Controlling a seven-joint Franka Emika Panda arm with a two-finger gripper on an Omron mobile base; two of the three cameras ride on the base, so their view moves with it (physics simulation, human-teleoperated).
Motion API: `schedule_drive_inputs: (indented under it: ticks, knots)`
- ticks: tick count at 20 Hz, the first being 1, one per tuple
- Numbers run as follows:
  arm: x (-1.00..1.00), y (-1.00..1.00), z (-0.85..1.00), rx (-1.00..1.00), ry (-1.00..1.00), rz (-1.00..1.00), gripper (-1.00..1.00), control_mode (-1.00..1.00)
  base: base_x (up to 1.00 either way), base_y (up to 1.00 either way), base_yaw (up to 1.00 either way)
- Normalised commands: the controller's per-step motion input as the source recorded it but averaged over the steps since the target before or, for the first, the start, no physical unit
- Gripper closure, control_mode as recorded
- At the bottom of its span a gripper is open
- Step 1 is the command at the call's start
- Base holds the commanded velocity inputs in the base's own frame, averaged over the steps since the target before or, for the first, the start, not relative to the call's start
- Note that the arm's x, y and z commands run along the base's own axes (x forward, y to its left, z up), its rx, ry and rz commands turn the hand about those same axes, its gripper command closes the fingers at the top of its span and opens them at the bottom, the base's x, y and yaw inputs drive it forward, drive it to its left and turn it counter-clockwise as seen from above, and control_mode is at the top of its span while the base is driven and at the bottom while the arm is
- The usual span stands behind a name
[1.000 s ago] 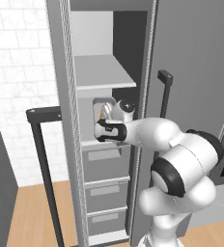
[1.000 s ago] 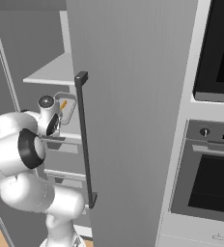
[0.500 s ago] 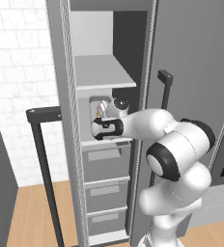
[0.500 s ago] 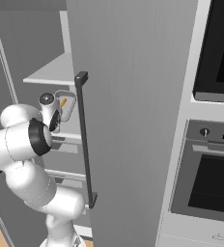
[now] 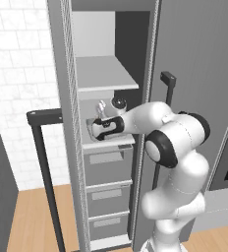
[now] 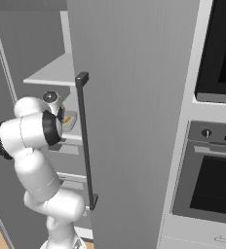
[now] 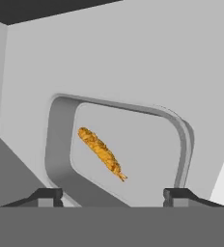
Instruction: Take the meat container that has the shrimp and place it on the second highest rack of the freezer. Then take the vegetable container that has the lemons and place it on the highest rack of the freezer.
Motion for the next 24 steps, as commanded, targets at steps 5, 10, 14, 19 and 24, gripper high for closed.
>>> schedule_drive_inputs:
  ticks: [5,10,14,19,24]
  knots:
    - [0.07,0.01,0.00,0.00,0.00,0.01,-1.00,-1.00,0.00,0.00,0.00]
    - [-0.95,-0.01,0.00,0.04,0.01,0.02,-1.00,-1.00,0.00,0.00,0.00]
    - [-1.00,-0.28,0.00,0.13,0.00,0.01,-1.00,-1.00,0.00,0.00,0.00]
    - [-0.98,-0.53,0.41,0.10,0.01,0.01,-1.00,-1.00,0.00,0.00,0.00]
    - [-0.88,-0.39,0.58,0.00,-0.01,0.42,-1.00,-1.00,0.00,0.00,0.00]
